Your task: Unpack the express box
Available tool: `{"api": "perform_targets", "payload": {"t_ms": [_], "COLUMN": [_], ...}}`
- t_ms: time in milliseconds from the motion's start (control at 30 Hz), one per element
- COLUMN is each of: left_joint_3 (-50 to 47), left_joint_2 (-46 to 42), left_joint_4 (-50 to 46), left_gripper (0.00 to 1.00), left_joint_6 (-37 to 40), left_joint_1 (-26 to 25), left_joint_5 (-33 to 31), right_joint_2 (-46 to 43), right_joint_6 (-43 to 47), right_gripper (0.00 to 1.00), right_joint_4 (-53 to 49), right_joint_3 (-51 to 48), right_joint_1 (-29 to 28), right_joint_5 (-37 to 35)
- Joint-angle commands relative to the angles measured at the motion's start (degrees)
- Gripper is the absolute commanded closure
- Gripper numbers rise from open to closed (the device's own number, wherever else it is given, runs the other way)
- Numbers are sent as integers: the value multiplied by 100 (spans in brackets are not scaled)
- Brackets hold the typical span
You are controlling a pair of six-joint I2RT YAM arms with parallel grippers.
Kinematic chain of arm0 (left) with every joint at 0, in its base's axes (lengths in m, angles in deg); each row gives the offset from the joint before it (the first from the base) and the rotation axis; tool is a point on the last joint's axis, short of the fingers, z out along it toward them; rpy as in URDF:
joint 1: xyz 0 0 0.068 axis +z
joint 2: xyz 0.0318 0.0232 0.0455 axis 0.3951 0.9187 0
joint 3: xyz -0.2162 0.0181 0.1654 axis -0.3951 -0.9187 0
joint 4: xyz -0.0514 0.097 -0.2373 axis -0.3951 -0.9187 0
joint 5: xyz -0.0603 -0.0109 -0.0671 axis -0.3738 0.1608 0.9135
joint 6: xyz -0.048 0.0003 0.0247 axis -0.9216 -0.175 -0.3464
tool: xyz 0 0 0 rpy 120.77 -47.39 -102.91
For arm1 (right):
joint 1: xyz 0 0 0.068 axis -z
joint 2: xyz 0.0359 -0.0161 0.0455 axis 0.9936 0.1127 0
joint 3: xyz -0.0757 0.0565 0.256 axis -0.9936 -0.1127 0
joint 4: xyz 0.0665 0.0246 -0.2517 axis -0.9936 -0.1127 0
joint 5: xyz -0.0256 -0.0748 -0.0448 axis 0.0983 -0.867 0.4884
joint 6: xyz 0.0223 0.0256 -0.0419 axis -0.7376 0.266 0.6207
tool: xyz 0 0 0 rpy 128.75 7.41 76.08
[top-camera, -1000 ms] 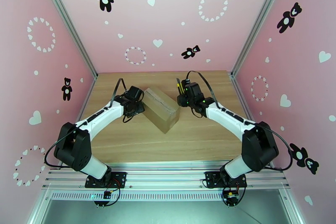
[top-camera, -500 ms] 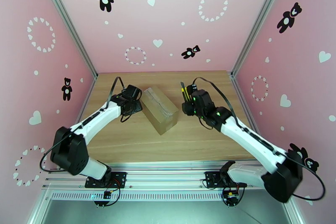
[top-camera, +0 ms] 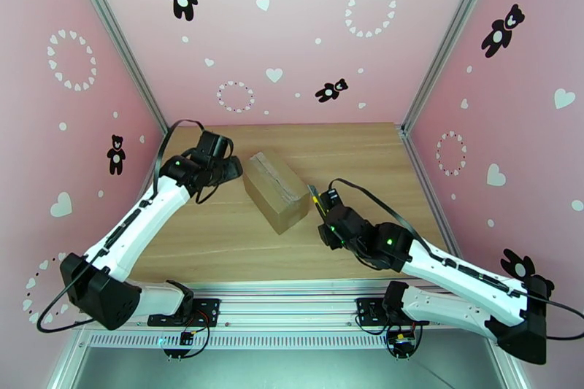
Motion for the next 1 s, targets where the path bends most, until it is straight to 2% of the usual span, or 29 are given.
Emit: {"api": "perform_targets", "payload": {"t_ms": [0,267,967], "left_joint_3": [305,699,607], "left_joint_2": [361,822,893], "left_joint_4": [72,299,442], "left_gripper": [38,38,38], "left_joint_6": [164,141,59], "left_joint_1": [8,8,11], "left_joint_5": [181,329,404], "right_joint_2": [184,386,616], "right_joint_6": [-369,-627,-666], "right_gripper": [100,100,100], "right_joint_4": [-138,-139,-11], "right_joint_3": [-101,-236,-181], "right_joint_1": [-226,-438,-549], "right_joint_5": [-349,-343,-333]}}
